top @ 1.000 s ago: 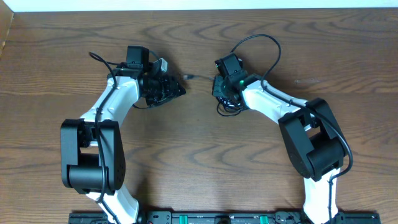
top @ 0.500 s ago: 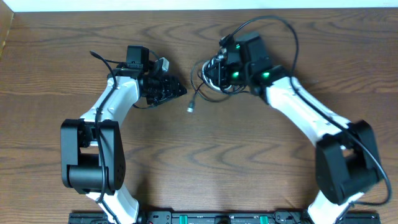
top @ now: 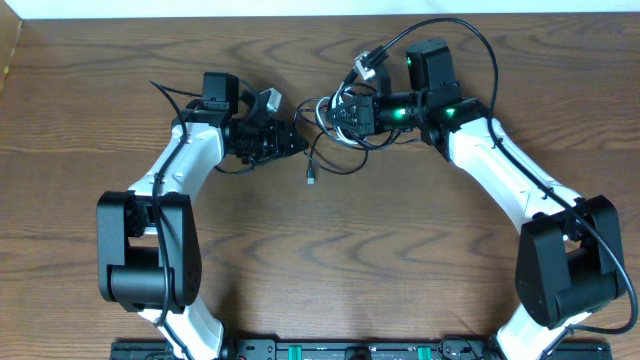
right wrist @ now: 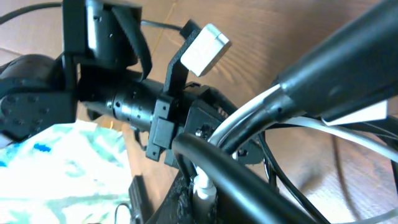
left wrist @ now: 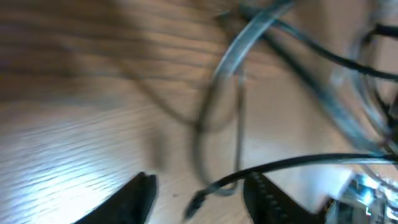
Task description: Untangle cables
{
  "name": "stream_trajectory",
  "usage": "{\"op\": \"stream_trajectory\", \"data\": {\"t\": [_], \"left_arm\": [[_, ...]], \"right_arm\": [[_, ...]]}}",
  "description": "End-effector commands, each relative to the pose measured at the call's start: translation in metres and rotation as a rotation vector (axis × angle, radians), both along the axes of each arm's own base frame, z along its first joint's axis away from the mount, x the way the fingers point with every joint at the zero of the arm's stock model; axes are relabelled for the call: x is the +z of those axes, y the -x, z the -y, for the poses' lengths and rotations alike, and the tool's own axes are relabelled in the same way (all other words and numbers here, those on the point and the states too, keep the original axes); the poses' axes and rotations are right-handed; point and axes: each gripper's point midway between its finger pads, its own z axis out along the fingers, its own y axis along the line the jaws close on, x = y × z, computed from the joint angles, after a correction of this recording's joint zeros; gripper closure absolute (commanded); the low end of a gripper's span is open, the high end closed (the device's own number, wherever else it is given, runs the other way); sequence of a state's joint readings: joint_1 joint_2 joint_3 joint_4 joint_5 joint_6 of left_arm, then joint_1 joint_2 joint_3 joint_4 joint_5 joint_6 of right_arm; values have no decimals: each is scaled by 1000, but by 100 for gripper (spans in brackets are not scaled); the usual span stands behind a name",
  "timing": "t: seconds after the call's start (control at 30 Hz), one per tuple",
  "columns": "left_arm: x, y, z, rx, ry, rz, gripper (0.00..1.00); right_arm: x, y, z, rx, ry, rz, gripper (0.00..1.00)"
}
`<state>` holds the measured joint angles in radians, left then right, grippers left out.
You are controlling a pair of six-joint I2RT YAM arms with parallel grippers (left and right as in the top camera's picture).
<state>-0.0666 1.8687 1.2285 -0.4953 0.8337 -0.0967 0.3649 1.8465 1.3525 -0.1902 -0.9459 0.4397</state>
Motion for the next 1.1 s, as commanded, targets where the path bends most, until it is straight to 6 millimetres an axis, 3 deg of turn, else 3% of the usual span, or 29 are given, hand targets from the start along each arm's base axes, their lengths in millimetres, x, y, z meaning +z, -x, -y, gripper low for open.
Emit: {"op": "stream_trajectory", "data": {"t": [0.0, 0.07, 0.4, 0.47, 0.63, 0.73, 0.87, 0.93, 1.07], "left_arm": [[13, 4, 11, -84, 114, 44, 67], [13, 4, 11, -84, 116, 44, 71], [27, 8, 21, -142, 206, 80, 71], [27, 8, 21, -141, 204, 80, 91], [21, 5, 15, -120, 167, 76, 92], [0, -3, -6, 8, 30, -3, 93], [-32, -8, -48, 245, -207, -142, 93], [-41, -7, -66, 330, -291, -183, 93], [-46, -5, -78, 400, -352, -214, 93]], "right_arm": [[5, 7, -1, 47, -29, -7, 99], [3, 11, -3, 56, -24, -22, 99], [2, 31, -26, 114, -18, -27, 99], [1, 30, -26, 111, -16, -25, 99], [0, 23, -19, 86, -10, -24, 99], [-15, 9, -6, -5, 71, -34, 97], [-52, -7, 23, -178, 280, -71, 98], [-65, -8, 34, -232, 365, -86, 98], [-76, -11, 46, -280, 445, -86, 97]]}}
